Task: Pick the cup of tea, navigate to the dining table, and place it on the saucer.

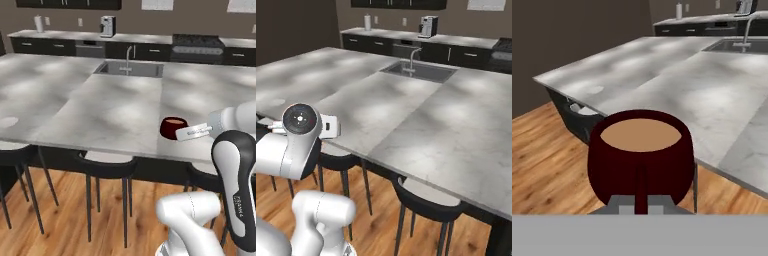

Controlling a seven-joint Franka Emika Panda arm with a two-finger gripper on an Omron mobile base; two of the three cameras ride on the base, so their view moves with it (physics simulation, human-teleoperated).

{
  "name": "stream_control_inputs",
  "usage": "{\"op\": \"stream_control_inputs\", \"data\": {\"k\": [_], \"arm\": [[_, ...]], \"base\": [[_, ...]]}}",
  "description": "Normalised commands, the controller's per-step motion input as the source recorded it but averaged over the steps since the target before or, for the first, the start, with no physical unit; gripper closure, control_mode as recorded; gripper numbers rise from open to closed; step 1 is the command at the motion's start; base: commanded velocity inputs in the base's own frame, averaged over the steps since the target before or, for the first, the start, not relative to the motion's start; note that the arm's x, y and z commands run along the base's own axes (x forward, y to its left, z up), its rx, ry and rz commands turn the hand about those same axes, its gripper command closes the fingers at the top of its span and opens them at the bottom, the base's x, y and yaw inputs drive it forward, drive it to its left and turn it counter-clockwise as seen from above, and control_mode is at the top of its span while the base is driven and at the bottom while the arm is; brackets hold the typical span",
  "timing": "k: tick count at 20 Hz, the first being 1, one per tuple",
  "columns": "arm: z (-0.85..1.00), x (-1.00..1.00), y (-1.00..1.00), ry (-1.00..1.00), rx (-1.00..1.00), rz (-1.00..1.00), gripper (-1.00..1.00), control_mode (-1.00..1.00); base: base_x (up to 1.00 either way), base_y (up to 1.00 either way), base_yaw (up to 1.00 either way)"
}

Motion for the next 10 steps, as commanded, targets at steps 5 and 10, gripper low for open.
{"op": "stream_control_inputs", "data": {"k": [5, 10], "arm": [[0.00, 0.00, 0.00, 0.00, 0.00, 0.00, 1.00, 1.00], [0.00, 0.00, 0.00, 0.00, 0.00, 0.00, 1.00, 1.00]], "base": [[0.10, 1.00, -0.36], [0.08, 1.00, -0.35]]}}
